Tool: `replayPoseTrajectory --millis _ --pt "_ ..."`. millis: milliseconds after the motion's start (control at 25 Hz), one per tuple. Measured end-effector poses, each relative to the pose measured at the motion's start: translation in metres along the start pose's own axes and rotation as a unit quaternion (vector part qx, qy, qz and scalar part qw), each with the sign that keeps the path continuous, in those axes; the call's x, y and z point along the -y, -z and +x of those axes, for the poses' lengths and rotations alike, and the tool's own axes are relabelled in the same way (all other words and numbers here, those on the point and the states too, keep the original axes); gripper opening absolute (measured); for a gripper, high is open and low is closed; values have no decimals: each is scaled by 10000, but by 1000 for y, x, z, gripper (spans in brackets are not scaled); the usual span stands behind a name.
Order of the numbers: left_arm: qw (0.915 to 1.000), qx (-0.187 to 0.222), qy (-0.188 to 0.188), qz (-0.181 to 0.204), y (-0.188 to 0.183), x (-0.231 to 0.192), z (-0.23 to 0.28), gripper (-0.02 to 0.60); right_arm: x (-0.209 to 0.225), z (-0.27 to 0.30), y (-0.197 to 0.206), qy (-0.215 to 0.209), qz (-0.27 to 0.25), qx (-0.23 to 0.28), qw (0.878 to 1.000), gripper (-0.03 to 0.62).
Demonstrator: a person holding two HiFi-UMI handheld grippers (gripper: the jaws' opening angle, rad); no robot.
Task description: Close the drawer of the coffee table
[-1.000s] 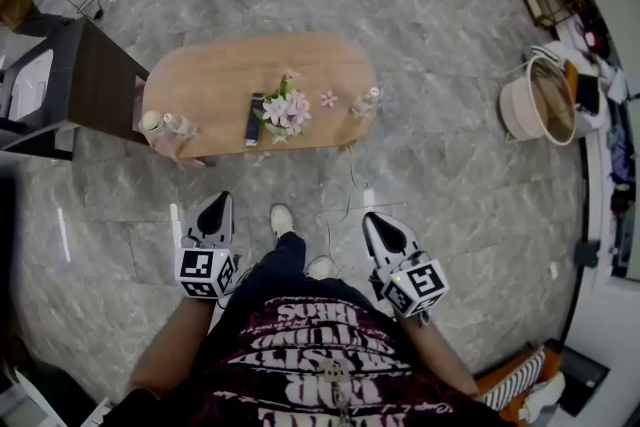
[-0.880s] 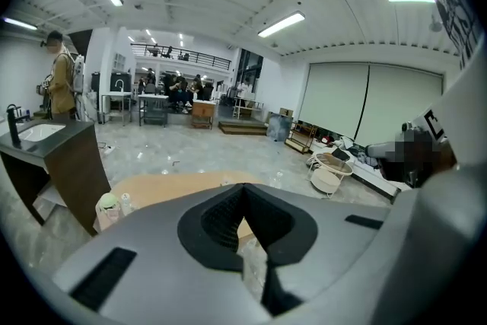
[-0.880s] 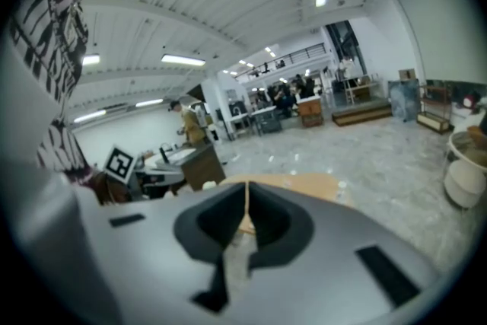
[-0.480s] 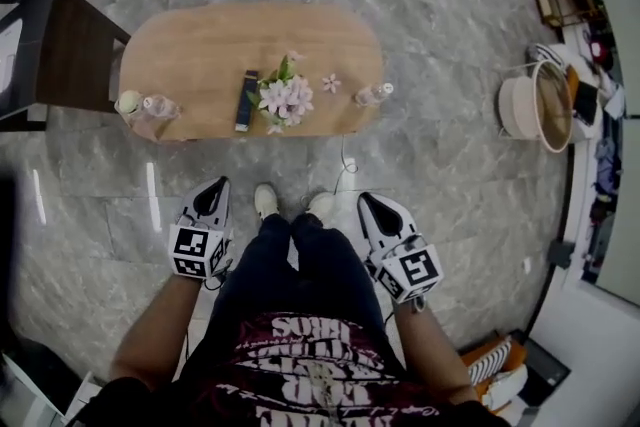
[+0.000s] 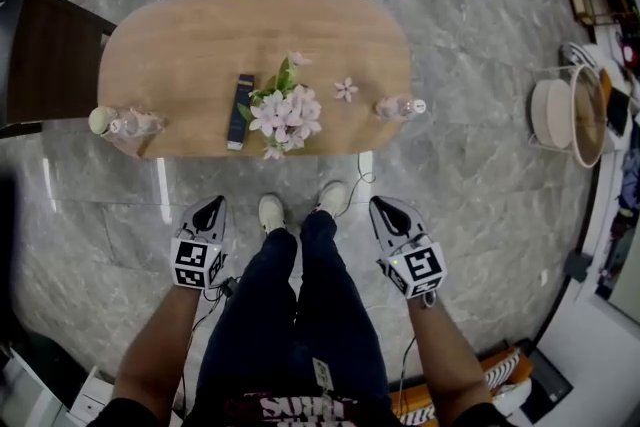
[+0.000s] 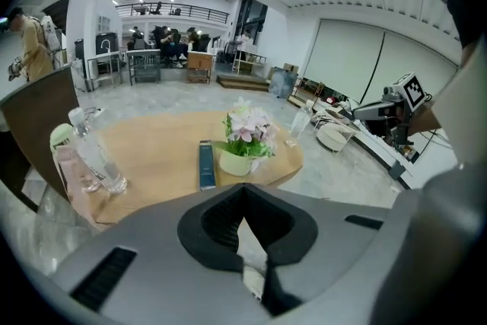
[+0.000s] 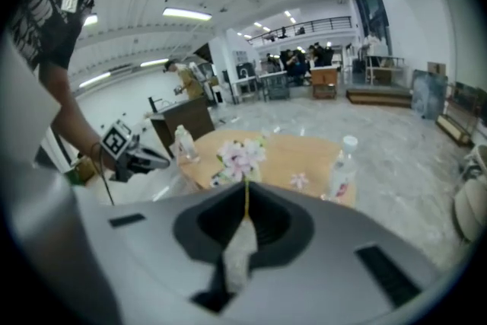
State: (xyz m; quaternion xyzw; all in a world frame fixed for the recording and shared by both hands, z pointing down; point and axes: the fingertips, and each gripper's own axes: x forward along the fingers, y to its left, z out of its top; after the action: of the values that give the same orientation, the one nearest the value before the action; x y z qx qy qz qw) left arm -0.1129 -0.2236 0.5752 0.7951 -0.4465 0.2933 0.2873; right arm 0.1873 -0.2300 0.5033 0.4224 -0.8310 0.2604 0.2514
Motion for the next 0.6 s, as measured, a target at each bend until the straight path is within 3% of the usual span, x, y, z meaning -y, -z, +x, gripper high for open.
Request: replayPoseTrajectory --millis 240,400,560,600 --pt "9998 -111 189 28 49 5 74 20 48 58 71 -205 -107 -326 9992 35" --pt "9987 -442 93 240 105 -5 127 31 85 99 139 -303 -842 -757 9931 36" --pt "9944 -868 -121 582 156 -32 181 192 130 143 208 -357 -1635 -1286 9775 61" --pt "9929 -954 -217 679 165 -40 192 203 142 152 223 -330 -1740 -1438 9736 152"
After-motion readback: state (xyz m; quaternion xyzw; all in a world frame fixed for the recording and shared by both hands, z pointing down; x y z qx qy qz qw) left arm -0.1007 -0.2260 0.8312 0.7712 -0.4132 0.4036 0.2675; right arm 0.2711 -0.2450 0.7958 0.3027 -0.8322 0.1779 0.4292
